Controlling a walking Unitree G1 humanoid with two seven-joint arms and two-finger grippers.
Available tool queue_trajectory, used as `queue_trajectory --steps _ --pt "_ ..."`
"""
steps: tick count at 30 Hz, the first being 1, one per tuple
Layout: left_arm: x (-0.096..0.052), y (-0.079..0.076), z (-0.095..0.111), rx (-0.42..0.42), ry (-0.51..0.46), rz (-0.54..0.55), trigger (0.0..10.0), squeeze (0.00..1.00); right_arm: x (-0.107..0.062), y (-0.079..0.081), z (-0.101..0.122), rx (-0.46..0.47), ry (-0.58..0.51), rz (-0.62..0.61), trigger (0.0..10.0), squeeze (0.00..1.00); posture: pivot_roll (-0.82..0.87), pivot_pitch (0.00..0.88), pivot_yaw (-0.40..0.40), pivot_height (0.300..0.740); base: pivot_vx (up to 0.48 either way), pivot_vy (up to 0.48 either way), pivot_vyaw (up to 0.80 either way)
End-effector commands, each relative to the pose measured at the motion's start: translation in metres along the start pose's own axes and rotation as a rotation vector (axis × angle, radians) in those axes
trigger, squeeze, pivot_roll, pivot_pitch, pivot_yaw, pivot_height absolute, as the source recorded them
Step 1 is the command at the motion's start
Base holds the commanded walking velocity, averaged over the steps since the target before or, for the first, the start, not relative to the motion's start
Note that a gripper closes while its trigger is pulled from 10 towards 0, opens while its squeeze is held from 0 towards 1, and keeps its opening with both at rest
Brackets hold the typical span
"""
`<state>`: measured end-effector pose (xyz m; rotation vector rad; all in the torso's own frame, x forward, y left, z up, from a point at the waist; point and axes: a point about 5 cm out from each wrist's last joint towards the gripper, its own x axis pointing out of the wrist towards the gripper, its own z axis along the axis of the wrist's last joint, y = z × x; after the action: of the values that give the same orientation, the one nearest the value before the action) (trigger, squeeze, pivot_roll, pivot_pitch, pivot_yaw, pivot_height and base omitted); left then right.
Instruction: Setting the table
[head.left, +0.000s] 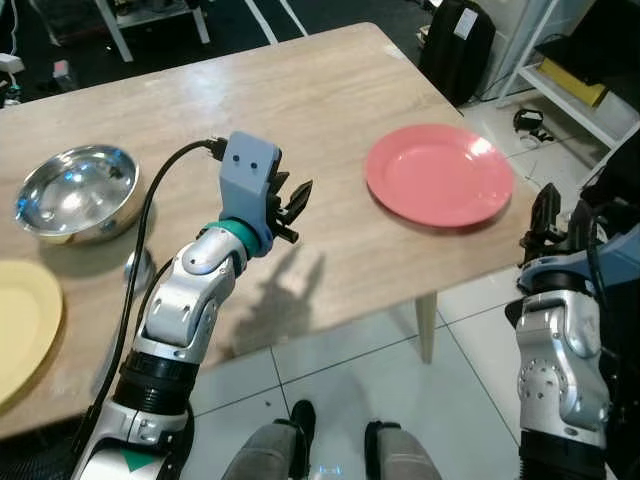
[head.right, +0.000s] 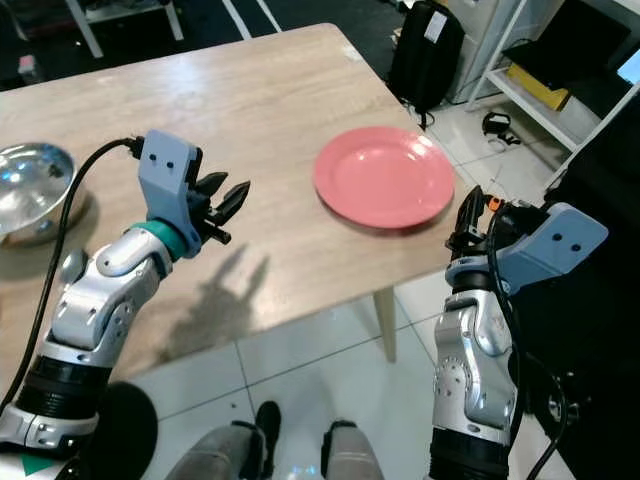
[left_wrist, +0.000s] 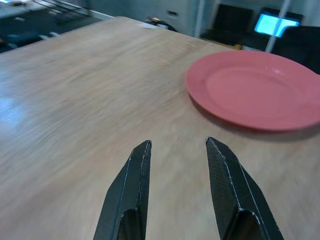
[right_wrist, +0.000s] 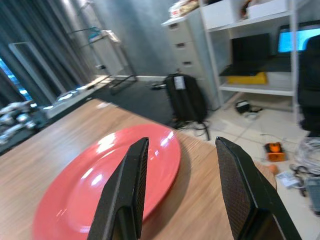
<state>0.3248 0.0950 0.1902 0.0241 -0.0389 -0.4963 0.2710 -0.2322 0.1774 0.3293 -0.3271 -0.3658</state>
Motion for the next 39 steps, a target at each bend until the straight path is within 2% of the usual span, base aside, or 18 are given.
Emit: queue_trajectory --steps 1,39 --pt "-0.0007 0.0018 -0.0042 0.006 0.012 0.014 10.0 0.0 -0.0008 -0.001 -0.0023 -0.012 0.004 -0.005 10.0 0.0 -0.03 0.01 0.121 0.74 -0.409 0.0 0.0" --pt "0.0043 -0.001 -0.0036 0.004 -0.001 0.007 10.0 0.0 -0.0018 0.0008 -0.0033 -0.034 0.002 -0.002 10.0 0.0 -0.04 0.008 0.125 0.74 -0.405 0.0 0.0"
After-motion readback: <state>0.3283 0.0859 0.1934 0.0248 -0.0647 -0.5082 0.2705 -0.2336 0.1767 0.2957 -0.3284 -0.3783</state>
